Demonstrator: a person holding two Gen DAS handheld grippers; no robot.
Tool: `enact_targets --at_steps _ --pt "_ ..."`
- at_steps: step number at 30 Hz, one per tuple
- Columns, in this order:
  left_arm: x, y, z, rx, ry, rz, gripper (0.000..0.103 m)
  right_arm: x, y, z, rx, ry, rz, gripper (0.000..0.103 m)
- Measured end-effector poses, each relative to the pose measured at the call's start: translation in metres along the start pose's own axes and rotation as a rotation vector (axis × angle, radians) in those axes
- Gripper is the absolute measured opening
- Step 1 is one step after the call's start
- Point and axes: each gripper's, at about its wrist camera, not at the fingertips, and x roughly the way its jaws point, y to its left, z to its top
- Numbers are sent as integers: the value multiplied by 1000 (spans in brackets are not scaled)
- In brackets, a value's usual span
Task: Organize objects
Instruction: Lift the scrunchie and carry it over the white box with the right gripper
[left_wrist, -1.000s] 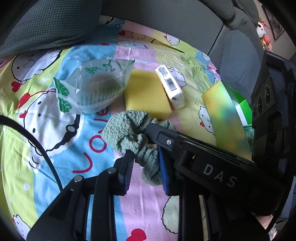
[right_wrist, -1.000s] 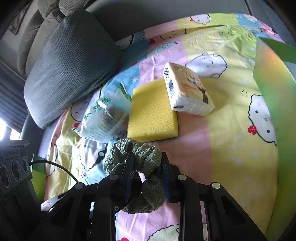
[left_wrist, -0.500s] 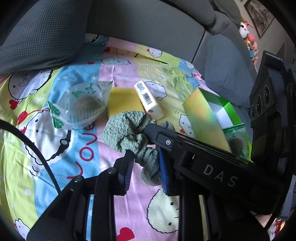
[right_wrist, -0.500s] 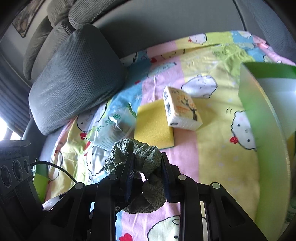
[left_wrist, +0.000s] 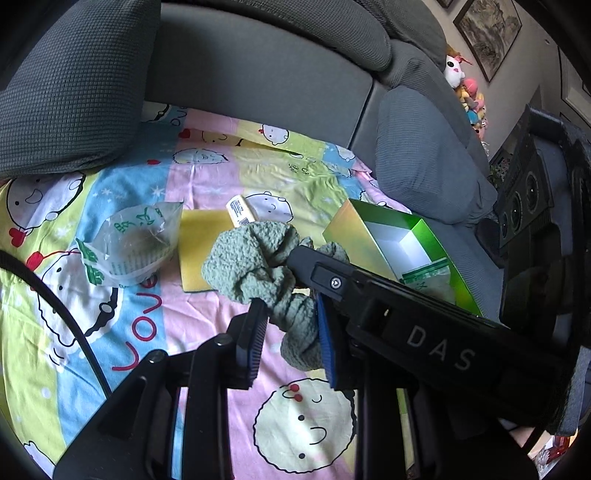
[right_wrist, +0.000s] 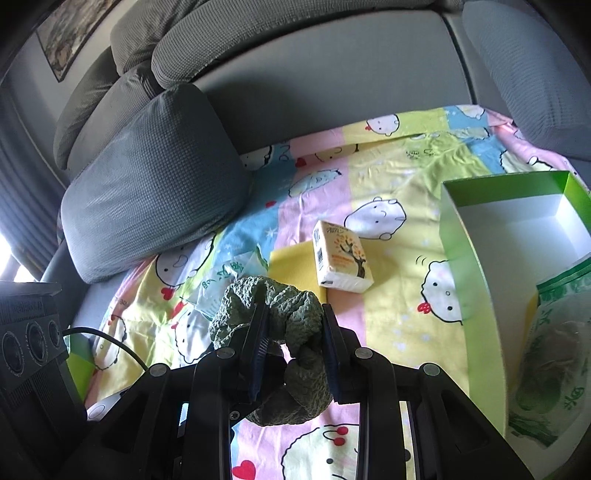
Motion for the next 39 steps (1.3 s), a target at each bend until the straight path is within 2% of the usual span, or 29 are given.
enact_targets --at_steps 15,39 --pt "-8 -19 6 41 -54 -33 23 -27 -2 5 -19 -74 -13 29" --pt "-4 -45 4 64 -79 -71 23 -52 -19 6 -27 -116 -43 29"
